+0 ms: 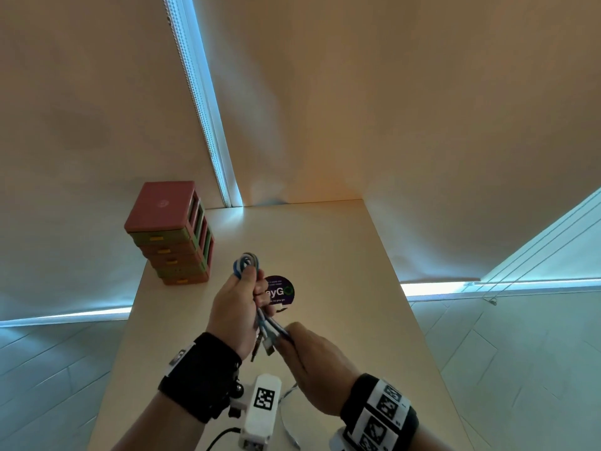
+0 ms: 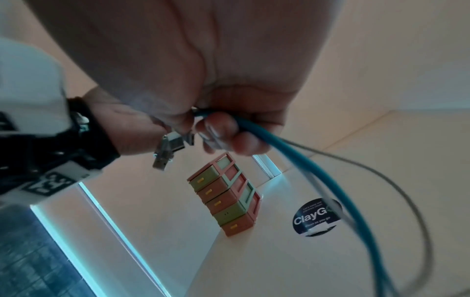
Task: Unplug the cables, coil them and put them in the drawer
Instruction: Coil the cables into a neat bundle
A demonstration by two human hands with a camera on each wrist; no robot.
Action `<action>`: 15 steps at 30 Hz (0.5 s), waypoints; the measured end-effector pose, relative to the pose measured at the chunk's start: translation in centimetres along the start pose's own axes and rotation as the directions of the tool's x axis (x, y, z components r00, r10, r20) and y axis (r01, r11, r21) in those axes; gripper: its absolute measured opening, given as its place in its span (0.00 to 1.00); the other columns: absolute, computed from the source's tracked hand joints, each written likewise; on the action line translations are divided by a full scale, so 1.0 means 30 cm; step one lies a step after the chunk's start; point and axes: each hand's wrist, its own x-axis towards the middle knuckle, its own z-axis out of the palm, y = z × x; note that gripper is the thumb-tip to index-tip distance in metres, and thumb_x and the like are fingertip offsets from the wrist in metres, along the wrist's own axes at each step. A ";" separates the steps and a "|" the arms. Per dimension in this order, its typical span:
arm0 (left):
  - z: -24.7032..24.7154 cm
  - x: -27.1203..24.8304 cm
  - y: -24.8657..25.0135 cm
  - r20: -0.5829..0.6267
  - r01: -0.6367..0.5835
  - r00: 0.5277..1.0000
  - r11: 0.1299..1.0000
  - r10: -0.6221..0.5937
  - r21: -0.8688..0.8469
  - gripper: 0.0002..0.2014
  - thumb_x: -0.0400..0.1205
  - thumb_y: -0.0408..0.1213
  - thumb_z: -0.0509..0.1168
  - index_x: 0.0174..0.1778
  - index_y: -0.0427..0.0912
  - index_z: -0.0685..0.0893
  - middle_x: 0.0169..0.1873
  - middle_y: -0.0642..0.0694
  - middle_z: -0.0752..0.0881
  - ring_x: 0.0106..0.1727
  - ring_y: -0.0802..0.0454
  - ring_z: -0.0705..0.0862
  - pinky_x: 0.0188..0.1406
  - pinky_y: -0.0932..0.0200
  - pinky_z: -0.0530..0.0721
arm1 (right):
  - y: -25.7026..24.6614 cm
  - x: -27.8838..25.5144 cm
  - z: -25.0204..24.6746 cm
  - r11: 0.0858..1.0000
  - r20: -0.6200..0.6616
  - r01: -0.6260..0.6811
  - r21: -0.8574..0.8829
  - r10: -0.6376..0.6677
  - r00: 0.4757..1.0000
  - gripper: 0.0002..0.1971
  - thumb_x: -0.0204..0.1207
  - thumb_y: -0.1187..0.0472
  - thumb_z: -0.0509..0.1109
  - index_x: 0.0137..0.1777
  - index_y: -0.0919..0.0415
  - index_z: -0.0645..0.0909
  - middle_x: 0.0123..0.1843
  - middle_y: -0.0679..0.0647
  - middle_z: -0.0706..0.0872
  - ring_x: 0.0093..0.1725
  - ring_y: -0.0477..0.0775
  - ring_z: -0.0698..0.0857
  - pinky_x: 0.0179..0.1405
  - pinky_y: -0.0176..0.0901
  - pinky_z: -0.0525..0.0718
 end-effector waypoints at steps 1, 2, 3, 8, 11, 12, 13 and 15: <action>-0.016 0.010 0.018 -0.014 -0.007 1.000 1.000 0.007 0.014 0.15 0.93 0.45 0.55 0.42 0.44 0.76 0.26 0.54 0.70 0.22 0.58 0.66 0.23 0.62 0.73 | 0.008 -0.017 -0.002 1.000 0.022 0.005 -0.015 -0.004 1.000 0.16 0.92 0.41 0.50 0.55 0.52 0.72 0.45 0.51 0.82 0.41 0.60 0.79 0.46 0.58 0.81; -0.038 0.021 0.029 -0.030 -0.017 0.999 0.999 0.018 0.041 0.15 0.93 0.45 0.55 0.42 0.45 0.75 0.26 0.54 0.70 0.21 0.59 0.64 0.19 0.64 0.69 | 0.014 -0.032 -0.009 1.000 0.050 0.004 -0.030 -0.002 0.999 0.15 0.92 0.42 0.51 0.56 0.51 0.72 0.45 0.51 0.82 0.42 0.61 0.80 0.47 0.58 0.82; -0.057 0.028 0.038 -0.043 -0.026 0.999 0.997 0.029 0.079 0.15 0.93 0.45 0.55 0.41 0.45 0.74 0.26 0.53 0.69 0.20 0.59 0.63 0.16 0.65 0.65 | 0.017 -0.047 -0.023 0.999 0.080 0.002 -0.046 0.002 0.997 0.15 0.92 0.42 0.52 0.57 0.51 0.73 0.47 0.52 0.83 0.44 0.61 0.81 0.47 0.57 0.82; -0.164 0.050 -0.014 0.008 -0.183 0.965 0.654 0.261 0.734 0.13 0.92 0.48 0.55 0.48 0.45 0.75 0.32 0.50 0.78 0.29 0.47 0.76 0.28 0.54 0.76 | -0.021 -0.093 -0.148 0.960 0.179 0.070 -0.271 -0.021 0.984 0.15 0.93 0.43 0.51 0.58 0.52 0.75 0.50 0.53 0.86 0.47 0.63 0.85 0.49 0.55 0.83; -0.192 0.024 -0.064 0.180 -0.246 0.954 0.285 0.239 0.927 0.11 0.91 0.50 0.55 0.49 0.47 0.73 0.31 0.48 0.81 0.32 0.50 0.81 0.34 0.47 0.76 | -0.073 -0.097 -0.258 0.914 0.161 0.121 -0.387 -0.063 0.985 0.15 0.93 0.45 0.52 0.60 0.53 0.76 0.53 0.51 0.87 0.47 0.57 0.86 0.51 0.53 0.86; -0.196 0.010 -0.079 0.215 -0.268 0.954 0.274 0.208 0.924 0.12 0.91 0.52 0.53 0.48 0.49 0.72 0.31 0.48 0.82 0.31 0.51 0.81 0.34 0.46 0.77 | -0.088 -0.093 -0.296 0.898 0.135 0.136 -0.418 -0.087 0.987 0.15 0.93 0.45 0.53 0.60 0.52 0.76 0.53 0.49 0.86 0.46 0.55 0.85 0.50 0.50 0.86; -0.192 -0.010 -0.088 0.243 -0.280 0.956 0.276 0.163 0.919 0.14 0.90 0.57 0.50 0.49 0.51 0.73 0.33 0.49 0.83 0.33 0.53 0.82 0.34 0.47 0.79 | -0.102 -0.088 -0.332 0.885 0.109 0.148 -0.442 -0.110 0.988 0.14 0.93 0.45 0.53 0.61 0.51 0.77 0.53 0.48 0.86 0.46 0.53 0.85 0.50 0.48 0.86; -0.174 -0.049 -0.105 0.326 -0.335 0.942 0.250 0.078 0.908 0.18 0.88 0.65 0.43 0.53 0.59 0.73 0.39 0.54 0.83 0.36 0.62 0.84 0.35 0.57 0.78 | -0.124 -0.073 -0.389 0.865 0.075 0.168 -0.472 -0.151 0.986 0.14 0.93 0.46 0.54 0.61 0.51 0.78 0.53 0.47 0.85 0.47 0.51 0.85 0.50 0.47 0.86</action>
